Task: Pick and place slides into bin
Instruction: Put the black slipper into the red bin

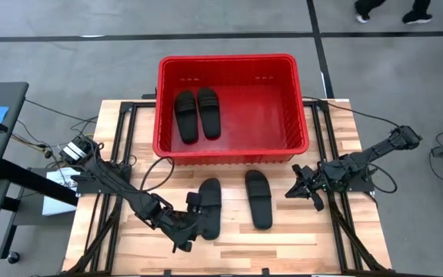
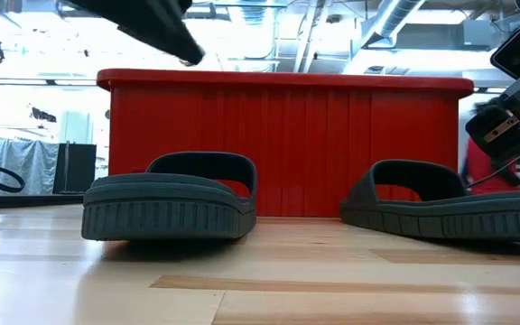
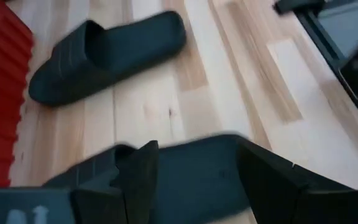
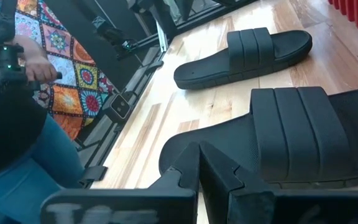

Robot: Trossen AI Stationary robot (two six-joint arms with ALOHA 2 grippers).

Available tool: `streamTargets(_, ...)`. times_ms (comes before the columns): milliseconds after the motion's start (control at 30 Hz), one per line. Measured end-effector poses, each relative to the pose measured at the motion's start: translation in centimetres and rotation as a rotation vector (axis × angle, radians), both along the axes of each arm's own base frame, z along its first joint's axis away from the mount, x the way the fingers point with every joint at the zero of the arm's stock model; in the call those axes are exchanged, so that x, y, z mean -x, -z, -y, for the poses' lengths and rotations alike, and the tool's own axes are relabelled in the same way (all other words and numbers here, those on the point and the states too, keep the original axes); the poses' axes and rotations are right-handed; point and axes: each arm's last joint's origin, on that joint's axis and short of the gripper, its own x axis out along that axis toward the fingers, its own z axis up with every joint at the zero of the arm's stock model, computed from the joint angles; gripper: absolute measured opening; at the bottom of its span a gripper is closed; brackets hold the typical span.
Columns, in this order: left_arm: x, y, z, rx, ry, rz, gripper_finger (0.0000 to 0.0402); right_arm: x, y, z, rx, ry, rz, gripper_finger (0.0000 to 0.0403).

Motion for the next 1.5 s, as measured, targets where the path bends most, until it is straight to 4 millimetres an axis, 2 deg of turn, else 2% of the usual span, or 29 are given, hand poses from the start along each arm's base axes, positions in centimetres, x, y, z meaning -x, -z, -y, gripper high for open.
streamTargets(233, -1.5, 2.1, 0.8, -0.119, -0.046, -0.11, 0.0205, 0.0, 0.0, 0.0, 0.0, 0.0, 0.0, 0.0)
streamTargets(367, -2.0, 3.4, 0.8, -0.238, -0.144, -0.18, 0.0205, 0.0, 0.0, 0.0, 0.0, 0.0, 0.0, 0.0)
streamTargets(533, -2.4, 3.2, 0.8, -0.333, -0.226, -0.189, 0.0201, 0.0, 0.0, 0.0, 0.0, 0.0, 0.0, 0.0)
streamTargets(1000, -3.2, 3.2, -0.6, -0.315, -0.284, -0.197, 0.0179, 0.0, 0.0, 0.0, 0.0, 0.0, 0.0, 0.0)
streamTargets(1500, -4.2, 3.8, -3.2, -0.266, -0.277, -0.322, 0.0178, 0.0, 0.0, 0.0, 0.0, 0.0, 0.0, 0.0)
